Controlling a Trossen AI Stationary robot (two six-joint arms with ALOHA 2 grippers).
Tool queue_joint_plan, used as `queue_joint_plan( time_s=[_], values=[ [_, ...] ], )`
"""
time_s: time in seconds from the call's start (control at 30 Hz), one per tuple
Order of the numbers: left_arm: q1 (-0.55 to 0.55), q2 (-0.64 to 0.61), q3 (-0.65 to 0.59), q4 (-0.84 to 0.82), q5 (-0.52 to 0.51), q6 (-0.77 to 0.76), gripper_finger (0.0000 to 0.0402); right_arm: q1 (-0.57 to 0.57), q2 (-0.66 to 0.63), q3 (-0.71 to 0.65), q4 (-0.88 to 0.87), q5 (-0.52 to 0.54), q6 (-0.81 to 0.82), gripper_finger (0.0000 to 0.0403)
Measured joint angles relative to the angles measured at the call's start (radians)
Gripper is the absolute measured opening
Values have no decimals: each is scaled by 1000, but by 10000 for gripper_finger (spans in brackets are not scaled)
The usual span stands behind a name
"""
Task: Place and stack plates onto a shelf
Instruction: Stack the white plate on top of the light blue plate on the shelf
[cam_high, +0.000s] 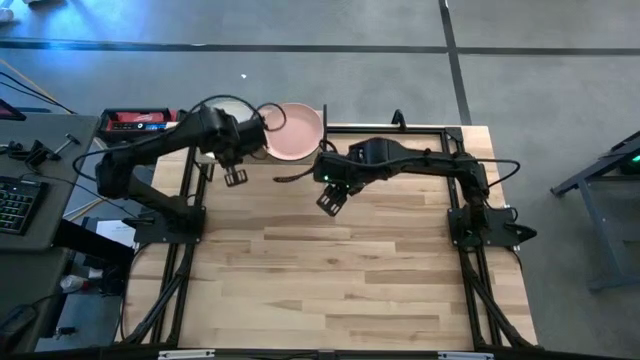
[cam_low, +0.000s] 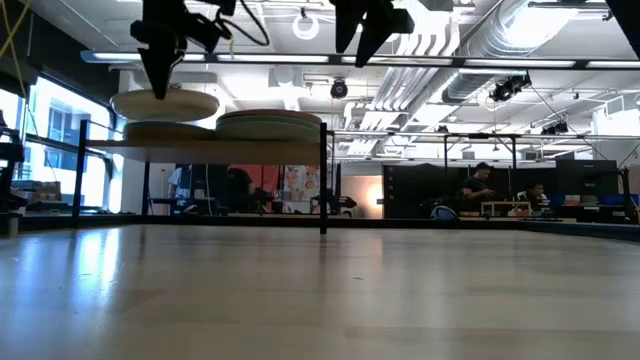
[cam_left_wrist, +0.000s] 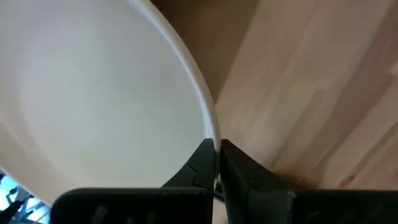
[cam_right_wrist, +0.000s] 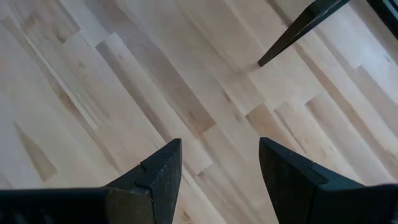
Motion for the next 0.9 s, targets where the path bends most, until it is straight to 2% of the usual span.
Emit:
queue_joint_plan(
  time_s=[0.2, 0.37, 0.67, 0.9],
  values=[
    [131, 8, 0, 2, 0, 117, 1, -50, 0, 0, 0, -36, -68, 190],
    [193, 38, 0, 8, 3, 194, 1, -85, 0, 0, 0, -75, -110, 190],
    [202, 94, 0, 33, -34, 209, 1, -121, 0, 0, 0, -101, -155, 190],
    [180, 94, 0, 58, 20, 223, 1, -127, 0, 0, 0, -109, -193, 190]
  ],
)
